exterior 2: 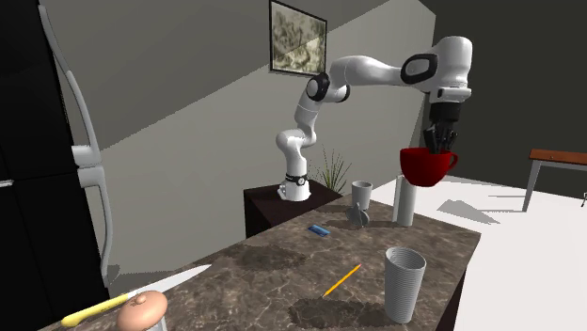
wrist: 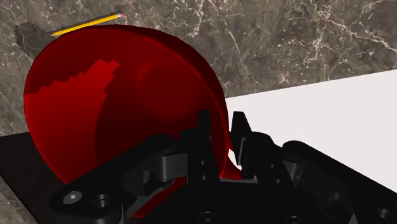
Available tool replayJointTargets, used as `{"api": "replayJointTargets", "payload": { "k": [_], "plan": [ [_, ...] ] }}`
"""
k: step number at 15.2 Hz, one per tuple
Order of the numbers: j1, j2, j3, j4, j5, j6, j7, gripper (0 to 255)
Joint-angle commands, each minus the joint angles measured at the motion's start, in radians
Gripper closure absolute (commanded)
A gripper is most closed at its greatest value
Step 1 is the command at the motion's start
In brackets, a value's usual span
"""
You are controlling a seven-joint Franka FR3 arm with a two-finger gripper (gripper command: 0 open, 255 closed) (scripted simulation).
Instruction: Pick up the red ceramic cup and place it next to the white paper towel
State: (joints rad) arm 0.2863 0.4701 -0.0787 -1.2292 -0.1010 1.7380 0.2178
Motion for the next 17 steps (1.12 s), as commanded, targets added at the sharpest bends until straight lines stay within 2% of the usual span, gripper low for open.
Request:
{"api": "replayJointTargets", "payload": {
  "k": [1,17],
  "plan": [
    [0.0,0.0,0.0,-0.026,-0.001,0.028,0.003,255],
    [0.001,0.016,0.0,-0.217,-0.006,0.233,0.027,255]
  ]
}}
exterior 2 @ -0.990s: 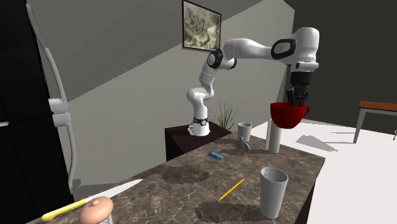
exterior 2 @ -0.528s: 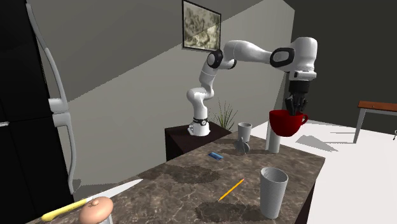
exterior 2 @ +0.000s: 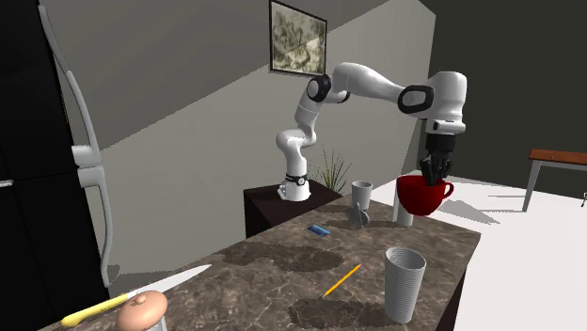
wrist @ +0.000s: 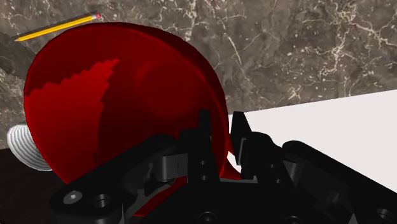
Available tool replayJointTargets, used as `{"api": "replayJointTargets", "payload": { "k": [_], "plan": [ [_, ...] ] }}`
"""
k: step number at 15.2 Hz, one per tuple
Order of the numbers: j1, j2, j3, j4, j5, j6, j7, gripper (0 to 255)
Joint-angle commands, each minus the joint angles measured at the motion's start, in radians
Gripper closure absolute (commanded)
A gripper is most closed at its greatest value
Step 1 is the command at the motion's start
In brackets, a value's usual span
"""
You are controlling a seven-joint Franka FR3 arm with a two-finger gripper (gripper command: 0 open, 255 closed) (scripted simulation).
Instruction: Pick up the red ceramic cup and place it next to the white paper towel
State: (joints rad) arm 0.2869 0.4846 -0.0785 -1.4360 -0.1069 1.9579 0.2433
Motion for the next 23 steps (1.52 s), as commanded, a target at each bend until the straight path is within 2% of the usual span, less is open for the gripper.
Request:
{"api": "replayJointTargets", "payload": {
  "k": [1,23],
  "plan": [
    [0.0,0.005,0.0,-0.019,-0.001,0.025,0.003,255],
    [-0.002,0.118,-0.001,-0.144,-0.007,0.261,0.031,255]
  ]
}}
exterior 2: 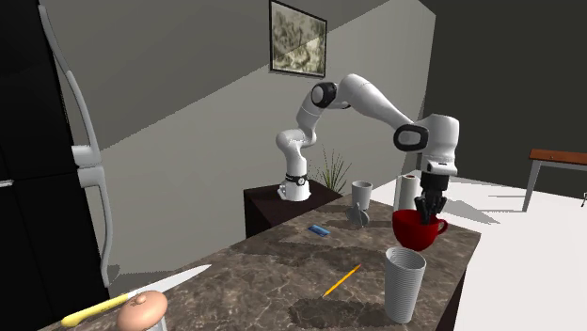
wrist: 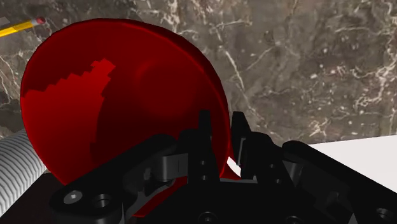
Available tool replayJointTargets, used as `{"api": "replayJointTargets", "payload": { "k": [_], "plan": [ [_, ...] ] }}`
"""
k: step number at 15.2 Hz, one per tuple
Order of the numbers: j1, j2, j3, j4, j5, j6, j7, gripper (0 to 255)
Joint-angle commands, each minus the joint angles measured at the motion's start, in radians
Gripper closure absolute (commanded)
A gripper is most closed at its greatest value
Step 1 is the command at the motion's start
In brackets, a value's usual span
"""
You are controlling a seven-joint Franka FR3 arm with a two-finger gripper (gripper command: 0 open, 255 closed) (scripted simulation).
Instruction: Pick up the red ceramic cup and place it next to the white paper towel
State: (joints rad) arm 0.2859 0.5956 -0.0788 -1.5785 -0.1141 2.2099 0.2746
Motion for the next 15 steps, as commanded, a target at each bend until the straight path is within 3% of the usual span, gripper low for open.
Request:
{"api": "replayJointTargets", "payload": {
  "k": [1,7,14,15],
  "plan": [
    [-0.001,0.014,0.0,-0.004,0.0,0.019,0.001,255],
    [-0.002,0.056,0.0,-0.014,-0.002,0.071,0.008,255],
    [-0.002,0.057,0.0,-0.014,-0.002,0.071,0.008,255],
    [-0.002,0.056,-0.001,-0.014,-0.002,0.071,0.008,0]
  ]
}}
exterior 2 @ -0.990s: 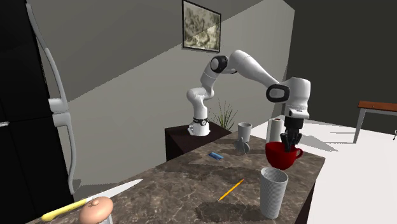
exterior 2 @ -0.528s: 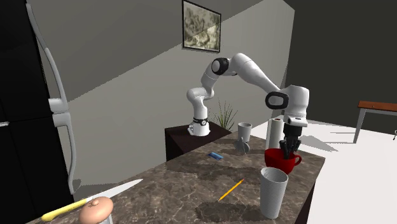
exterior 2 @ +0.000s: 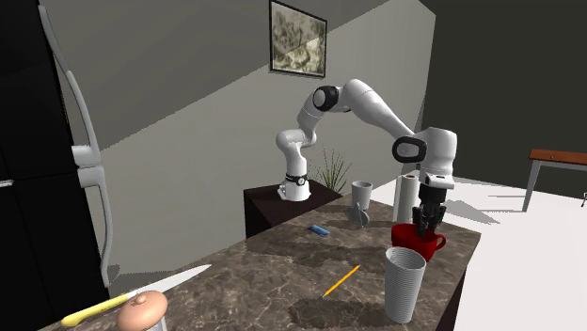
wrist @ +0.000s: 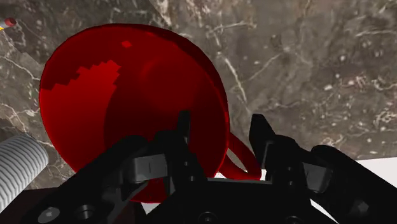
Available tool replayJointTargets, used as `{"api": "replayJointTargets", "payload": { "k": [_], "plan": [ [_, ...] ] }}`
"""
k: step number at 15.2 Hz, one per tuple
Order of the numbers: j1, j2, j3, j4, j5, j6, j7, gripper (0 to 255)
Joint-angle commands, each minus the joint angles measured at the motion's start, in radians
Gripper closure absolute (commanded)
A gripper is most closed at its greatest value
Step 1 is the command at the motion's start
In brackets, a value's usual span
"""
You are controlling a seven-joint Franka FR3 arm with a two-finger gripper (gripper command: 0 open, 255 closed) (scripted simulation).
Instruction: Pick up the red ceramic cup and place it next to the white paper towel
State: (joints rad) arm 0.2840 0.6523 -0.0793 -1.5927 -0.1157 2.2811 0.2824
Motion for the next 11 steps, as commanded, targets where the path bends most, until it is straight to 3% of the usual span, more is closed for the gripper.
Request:
{"api": "replayJointTargets", "payload": {
  "k": [1,5,9,11],
  "plan": [
    [0.0,0.0,0.0,0.0,0.0,0.0,0.0,0],
    [0.0,0.0,0.0,0.0,0.0,0.0,0.0,0],
    [0.01,-0.075,0.001,0.012,0.0,-0.087,0.0,0],
    [0.01,-0.075,0.002,0.012,0.0,-0.087,0.0,0]
  ]
}}
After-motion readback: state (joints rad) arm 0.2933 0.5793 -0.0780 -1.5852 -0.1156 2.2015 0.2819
